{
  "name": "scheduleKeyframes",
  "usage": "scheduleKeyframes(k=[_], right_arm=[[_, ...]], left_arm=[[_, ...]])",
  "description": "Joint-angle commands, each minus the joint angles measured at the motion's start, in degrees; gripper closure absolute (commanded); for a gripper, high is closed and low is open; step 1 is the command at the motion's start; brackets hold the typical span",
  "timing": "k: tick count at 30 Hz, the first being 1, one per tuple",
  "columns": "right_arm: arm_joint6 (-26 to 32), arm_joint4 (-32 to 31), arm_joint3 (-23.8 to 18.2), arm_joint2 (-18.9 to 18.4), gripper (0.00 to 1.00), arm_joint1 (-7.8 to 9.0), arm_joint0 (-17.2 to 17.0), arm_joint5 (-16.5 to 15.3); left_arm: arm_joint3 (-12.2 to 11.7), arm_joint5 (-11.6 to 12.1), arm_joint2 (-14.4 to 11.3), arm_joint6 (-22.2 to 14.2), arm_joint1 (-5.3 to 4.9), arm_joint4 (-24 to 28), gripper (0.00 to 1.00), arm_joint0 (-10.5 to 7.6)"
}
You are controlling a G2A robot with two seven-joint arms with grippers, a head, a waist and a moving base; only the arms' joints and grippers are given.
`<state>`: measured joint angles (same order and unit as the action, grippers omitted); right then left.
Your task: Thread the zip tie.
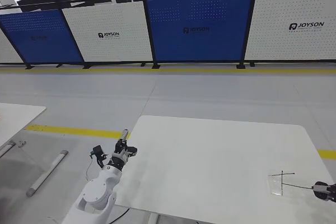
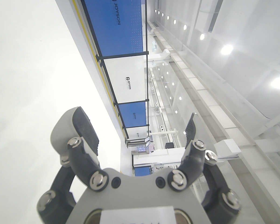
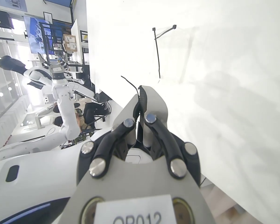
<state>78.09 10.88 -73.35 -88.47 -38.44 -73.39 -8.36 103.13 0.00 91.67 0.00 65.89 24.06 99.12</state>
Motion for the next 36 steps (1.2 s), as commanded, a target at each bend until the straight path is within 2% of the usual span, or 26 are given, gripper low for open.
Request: scheduleKeyframes(k=[1, 4, 7, 9, 12, 14, 15, 23, 24, 27, 30, 31, 34, 36], right_arm=[[-1.4, 0.9, -2.6, -0.2, 1.0, -0.07, -0.8, -1.1], [-3.1, 2.2, -8.2, -1.3, 1.0, -0.07, -2.6, -1.7], [-5.9, 2.1, -15.0, -1.6, 1.0, -0.15, -4.5, -0.2], [-7.4, 1.9, -18.8, -0.8, 1.0, -0.32, -5.1, 1.2], [-8.3, 0.7, -23.0, 3.1, 1.0, -0.8, -4.3, 3.3], [-7.6, -0.2, -23.7, 7.3, 1.0, -1.34, -2.1, 4.4], [-6.3, 0.5, -22.7, 9.1, 1.0, -1.63, -0.5, 4.8], [-6.3, 0.5, -22.7, 9.1, 1.0, -1.63, -0.5, 4.8], [-6.3, 0.5, -22.7, 9.1, 1.0, -1.63, -0.5, 4.8], [-6.3, 0.5, -22.7, 9.1, 1.0, -1.63, -0.5, 4.8], [-6.3, 0.5, -22.7, 9.1, 1.0, -1.63, -0.5, 4.8], [-6.3, 0.5, -22.7, 9.1, 1.0, -1.63, -0.5, 4.8], [-6.3, 0.5, -22.7, 9.1, 1.0, -1.63, -0.5, 4.8], [-6.3, 0.5, -22.7, 9.1, 1.0, -1.63, -0.5, 4.8]], left_arm=[[0.0, 0.0, 0.0, 0.0, 0.0, 0.0, 0.0, 0.0], [0.0, 0.0, 0.0, 0.0, 0.0, 0.0, 0.0, 0.0], [0.0, 0.0, 0.0, 0.0, 0.0, 0.0, 0.0, 0.0], [0.0, 0.0, 0.0, 0.0, 0.0, 0.0, 0.0, 0.0], [0.0, 0.0, 0.0, 0.0, 0.0, 0.0, 0.0, 0.0], [0.0, 0.0, 0.0, 0.0, 0.0, 0.0, 0.0, 0.0], [0.0, 0.0, 0.0, 0.0, 0.0, 0.0, 0.0, 0.0], [0.0, 0.1, 0.1, 0.1, 0.01, 0.0, 0.0, -0.11], [0.3, 1.0, 0.7, 0.6, 0.05, 0.1, 0.0, -0.62], [3.0, 1.7, 0.9, -1.4, 0.04, 0.1, 0.0, -0.37], [7.9, 0.5, 0.0, -5.8, -0.07, -1.0, 0.0, 0.83], [9.9, -0.4, -0.9, -7.6, -0.12, -2.2, 0.0, 1.15], [13.4, -2.1, -4.4, -9.8, -0.11, -6.2, 0.0, 1.39], [14.5, -3.2, -6.8, -10.7, -0.04, -7.9, 0.0, 1.04]])
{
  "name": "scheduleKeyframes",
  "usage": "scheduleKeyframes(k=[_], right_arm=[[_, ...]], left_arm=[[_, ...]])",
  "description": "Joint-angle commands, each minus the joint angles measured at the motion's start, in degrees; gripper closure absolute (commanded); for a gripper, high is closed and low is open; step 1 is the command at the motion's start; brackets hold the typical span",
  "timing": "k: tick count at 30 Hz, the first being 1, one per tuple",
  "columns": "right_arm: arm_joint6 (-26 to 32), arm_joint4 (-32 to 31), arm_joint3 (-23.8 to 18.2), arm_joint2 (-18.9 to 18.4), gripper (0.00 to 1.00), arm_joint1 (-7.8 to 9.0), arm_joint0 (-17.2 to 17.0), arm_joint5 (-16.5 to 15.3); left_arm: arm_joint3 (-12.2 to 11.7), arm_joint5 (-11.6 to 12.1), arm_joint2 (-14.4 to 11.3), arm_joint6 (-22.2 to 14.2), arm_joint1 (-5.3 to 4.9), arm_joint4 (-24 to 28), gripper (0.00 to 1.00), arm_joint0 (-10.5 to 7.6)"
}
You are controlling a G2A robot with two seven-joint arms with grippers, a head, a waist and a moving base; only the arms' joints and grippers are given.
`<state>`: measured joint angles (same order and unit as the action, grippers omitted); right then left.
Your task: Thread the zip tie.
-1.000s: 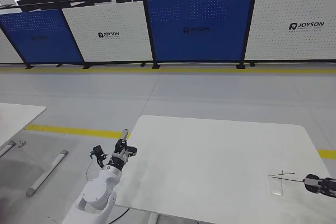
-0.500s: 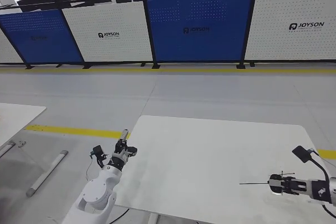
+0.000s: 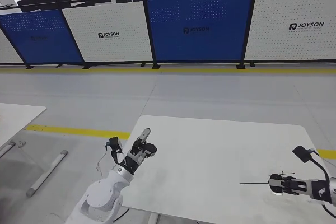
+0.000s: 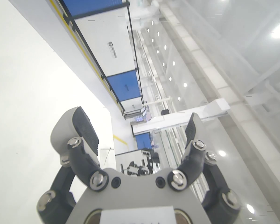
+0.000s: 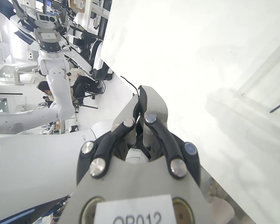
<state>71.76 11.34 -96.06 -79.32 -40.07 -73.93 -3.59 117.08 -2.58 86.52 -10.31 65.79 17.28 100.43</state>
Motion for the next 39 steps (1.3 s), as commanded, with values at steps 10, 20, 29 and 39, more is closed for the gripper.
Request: scheduleKeyframes(k=[10, 20, 29, 39], right_arm=[[0.0, 0.0, 0.0, 0.0, 1.0, 0.0, 0.0, 0.0], [-7.7, -2.6, -5.3, 3.6, 1.0, -1.16, 2.4, -3.4], [-11.2, -5.2, -5.6, 11.5, 1.0, -3.02, 6.9, -1.0], [-11.2, -5.2, -5.6, 11.5, 1.0, -3.02, 6.9, -1.0]], left_arm=[[0.0, -2.4, -4.6, -0.8, 0.22, -2.8, 0.0, -1.5], [0.5, -7.8, -8.6, -10.6, 0.1, 0.7, 0.0, -2.92], [-5.2, -12.0, -18.6, -10.6, 0.94, -1.6, 0.0, -8.84], [-5.2, -12.0, -18.6, -10.6, 0.94, -1.6, 0.0, -8.84]])
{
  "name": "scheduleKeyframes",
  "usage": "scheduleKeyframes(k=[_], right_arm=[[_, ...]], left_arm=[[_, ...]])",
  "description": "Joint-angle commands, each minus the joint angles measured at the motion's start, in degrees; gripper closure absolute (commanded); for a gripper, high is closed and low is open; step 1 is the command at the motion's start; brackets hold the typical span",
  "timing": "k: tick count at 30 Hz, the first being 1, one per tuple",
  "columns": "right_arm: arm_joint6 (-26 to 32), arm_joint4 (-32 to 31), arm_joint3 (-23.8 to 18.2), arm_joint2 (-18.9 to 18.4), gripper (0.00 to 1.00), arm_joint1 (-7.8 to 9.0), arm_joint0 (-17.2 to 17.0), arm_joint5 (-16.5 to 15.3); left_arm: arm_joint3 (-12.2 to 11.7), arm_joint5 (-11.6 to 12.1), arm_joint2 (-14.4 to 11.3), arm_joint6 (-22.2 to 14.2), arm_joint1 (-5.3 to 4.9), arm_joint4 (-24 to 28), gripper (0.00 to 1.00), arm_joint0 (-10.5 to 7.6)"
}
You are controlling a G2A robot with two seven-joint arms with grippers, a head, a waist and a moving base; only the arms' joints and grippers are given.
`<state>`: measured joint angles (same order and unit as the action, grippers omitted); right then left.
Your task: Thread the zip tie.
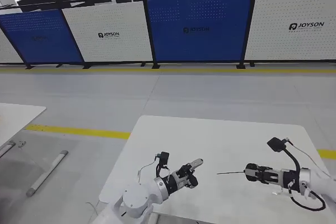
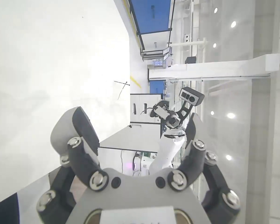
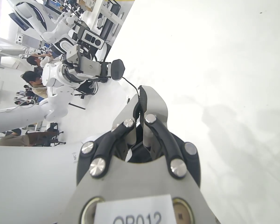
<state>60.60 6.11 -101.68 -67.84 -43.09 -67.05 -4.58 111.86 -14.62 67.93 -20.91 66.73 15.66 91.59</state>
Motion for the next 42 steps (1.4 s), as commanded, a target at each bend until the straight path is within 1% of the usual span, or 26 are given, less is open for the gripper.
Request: scheduleKeyframes(k=[1, 3, 4, 5, 7, 8, 10, 12, 14, 22, 23, 25, 27, 29, 31, 32, 33, 34, 35, 42], right_arm=[[0.0, 0.0, 0.0, 0.0, 1.0, 0.0, 0.0, 0.0], [-2.6, -1.0, -0.8, 0.0, 1.0, -0.12, -0.6, -1.2], [-4.2, -2.6, -1.5, -0.2, 1.0, -0.15, -0.9, -2.5], [-5.4, -4.2, -2.0, -0.1, 1.0, -0.17, -1.3, -2.7], [-7.8, -7.9, -3.8, 0.4, 1.0, -0.3, -1.7, -2.9], [-8.8, -9.5, -4.4, 0.7, 1.0, -0.37, -1.7, -2.9], [-10.6, -12.6, -5.4, 1.3, 1.0, -0.54, -1.7, -2.7], [-11.8, -17.7, -6.3, 2.2, 1.0, -0.68, -1.4, -3.2], [-10.9, -19.1, -6.3, 3.0, 1.0, -0.8, -1.1, -3.1], [-10.9, -19.1, -6.3, 3.0, 1.0, -0.8, -1.1, -3.1], [-11.4, -19.7, -6.3, 3.1, 1.0, -0.82, -1.3, -3.2], [-12.3, -23.0, -7.2, 3.6, 1.0, -0.88, -1.4, -6.0], [-13.9, -26.8, -8.0, 3.7, 1.0, -0.9, -1.7, -7.2], [-15.6, -31.0, -9.2, 3.9, 1.0, -0.94, -2.1, -8.4], [-16.5, -34.8, -10.4, 4.3, 1.0, -0.96, -2.6, -9.5], [-16.5, -37.6, -11.0, 4.5, 1.0, -0.95, -2.8, -9.3], [-16.6, -39.3, -11.6, 4.9, 1.0, -1.01, -3.1, -8.6], [-16.7, -39.5, -11.8, 5.0, 1.0, -1.04, -3.3, -8.3], [-16.7, -39.5, -11.8, 5.0, 1.0, -1.04, -3.3, -8.3], [-16.7, -39.5, -11.8, 5.0, 1.0, -1.04, -3.3, -8.3]], left_arm=[[0.0, 0.2, -0.1, 0.5, 0.02, -0.2, 0.0, -0.06], [0.6, -0.1, -0.6, 0.8, 0.06, 0.1, 0.0, -0.01], [0.9, -1.2, -0.9, 0.1, 0.09, 1.5, 0.0, -0.12], [1.2, -2.1, -0.9, 0.0, 0.1, 2.1, 0.0, -0.42], [1.5, -3.0, -1.4, 0.5, 0.18, 2.6, 0.0, -0.88], [1.5, -3.8, -1.8, 0.3, 0.24, 3.8, 0.0, -1.01], [1.6, -4.9, -1.9, 1.0, 0.38, 5.6, 0.0, -1.46], [0.2, -4.9, -2.7, 0.8, 0.55, 10.3, 0.0, -1.62], [-1.9, -4.9, -3.3, 0.3, 0.47, 13.1, 0.0, -2.66], [-1.9, -4.9, -3.3, 0.3, 0.47, 13.1, 0.0, -2.66], [-1.9, -4.9, -3.5, 0.2, 0.51, 13.9, 0.0, -2.66], [-1.8, -4.9, -3.2, 0.3, 0.52, 16.7, 0.0, -3.19], [-1.6, -4.9, -3.0, 0.8, 0.47, 18.9, 0.0, -3.66], [-2.2, -4.9, -3.2, -0.2, 0.24, 22.6, 0.0, -4.03], [-3.5, -4.9, -3.5, 0.4, -0.27, 25.3, 0.0, -4.61], [-4.7, -4.9, -4.0, 0.6, -0.49, 27.5, 0.0, -5.04], [-6.3, -4.9, -4.8, 0.2, -0.78, 30.2, 0.0, -5.78], [-7.9, -4.9, -5.9, -0.1, -1.17, 32.4, 0.0, -6.95], [-8.5, -4.9, -6.3, -0.2, -1.32, 33.2, 0.0, -7.36], [-8.5, -4.9, -6.3, -0.2, -1.32, 33.2, 0.0, -7.36]])
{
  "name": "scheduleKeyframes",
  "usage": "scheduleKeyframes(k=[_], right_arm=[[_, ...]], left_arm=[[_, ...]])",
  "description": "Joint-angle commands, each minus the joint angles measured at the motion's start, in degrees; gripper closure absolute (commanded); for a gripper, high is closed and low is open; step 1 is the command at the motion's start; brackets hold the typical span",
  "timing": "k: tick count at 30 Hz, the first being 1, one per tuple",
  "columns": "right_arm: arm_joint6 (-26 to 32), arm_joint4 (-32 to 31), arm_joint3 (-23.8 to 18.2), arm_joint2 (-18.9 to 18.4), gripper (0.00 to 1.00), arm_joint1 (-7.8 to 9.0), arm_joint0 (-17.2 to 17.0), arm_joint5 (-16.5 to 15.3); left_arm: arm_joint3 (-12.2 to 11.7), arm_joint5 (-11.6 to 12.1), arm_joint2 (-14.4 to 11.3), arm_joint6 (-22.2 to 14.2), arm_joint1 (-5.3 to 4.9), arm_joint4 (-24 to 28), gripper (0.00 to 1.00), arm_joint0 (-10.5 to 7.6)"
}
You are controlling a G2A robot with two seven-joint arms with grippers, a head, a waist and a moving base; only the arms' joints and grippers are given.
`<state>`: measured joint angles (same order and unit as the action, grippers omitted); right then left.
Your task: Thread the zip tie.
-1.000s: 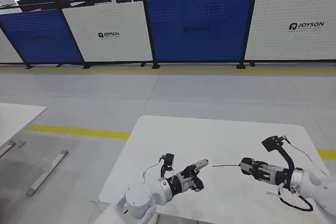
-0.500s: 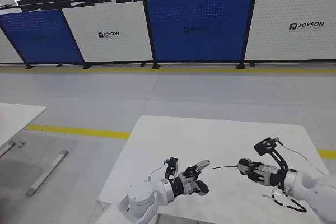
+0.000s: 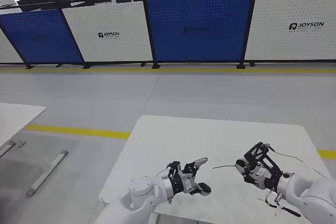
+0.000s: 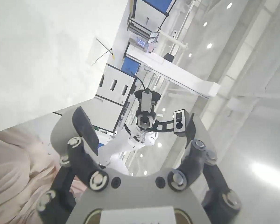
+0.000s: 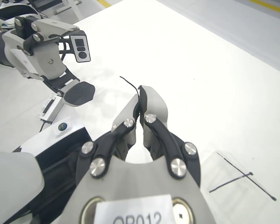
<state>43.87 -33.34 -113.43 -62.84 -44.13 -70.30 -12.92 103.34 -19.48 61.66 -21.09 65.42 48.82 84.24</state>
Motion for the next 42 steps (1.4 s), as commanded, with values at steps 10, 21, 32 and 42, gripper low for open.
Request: scheduleKeyframes(k=[10, 21, 32, 42], right_arm=[[-6.4, -8.4, -2.3, -1.1, 1.0, -0.06, -1.2, 1.4], [-25.2, -33.3, -2.0, -2.2, 1.0, 0.14, -6.0, -2.5], [-25.2, -33.3, -2.0, -2.2, 1.0, 0.14, -6.0, -2.5], [-28.7, -51.5, -5.1, 0.9, 1.0, -0.26, -5.7, -6.6]], left_arm=[[0.0, 0.0, 0.0, 0.0, 0.0, 0.1, 0.0, -0.01], [0.0, 0.0, 0.0, 0.0, 0.0, 0.1, 0.0, -0.01], [0.0, 0.0, 0.0, 0.0, 0.0, 0.1, 0.0, -0.01], [0.3, 0.0, -5.6, 2.2, -0.38, 14.6, 0.0, -4.81]])
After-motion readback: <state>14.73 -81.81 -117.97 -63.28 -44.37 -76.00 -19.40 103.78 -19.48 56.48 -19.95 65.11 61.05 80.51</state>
